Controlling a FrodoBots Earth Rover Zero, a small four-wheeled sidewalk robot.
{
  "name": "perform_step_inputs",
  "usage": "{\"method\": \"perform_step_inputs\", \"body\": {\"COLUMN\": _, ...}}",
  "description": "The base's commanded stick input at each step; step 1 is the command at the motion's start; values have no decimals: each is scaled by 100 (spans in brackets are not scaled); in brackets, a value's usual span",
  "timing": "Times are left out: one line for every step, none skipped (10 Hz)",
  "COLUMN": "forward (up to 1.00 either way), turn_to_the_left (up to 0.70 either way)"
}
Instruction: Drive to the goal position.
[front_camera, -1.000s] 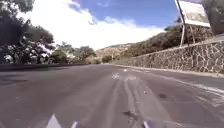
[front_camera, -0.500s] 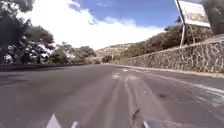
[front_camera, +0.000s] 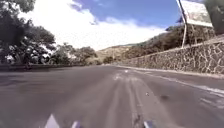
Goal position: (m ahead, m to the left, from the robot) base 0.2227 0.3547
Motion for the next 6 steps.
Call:
{"method": "perform_step_inputs", "body": {"forward": 70, "turn_to_the_left": 0}}
{"method": "perform_step_inputs", "body": {"forward": 70, "turn_to_the_left": 0}}
{"method": "perform_step_inputs", "body": {"forward": 70, "turn_to_the_left": 0}}
{"method": "perform_step_inputs", "body": {"forward": 70, "turn_to_the_left": 0}}
{"method": "perform_step_inputs", "body": {"forward": 70, "turn_to_the_left": 0}}
{"method": "perform_step_inputs", "body": {"forward": 70, "turn_to_the_left": 0}}
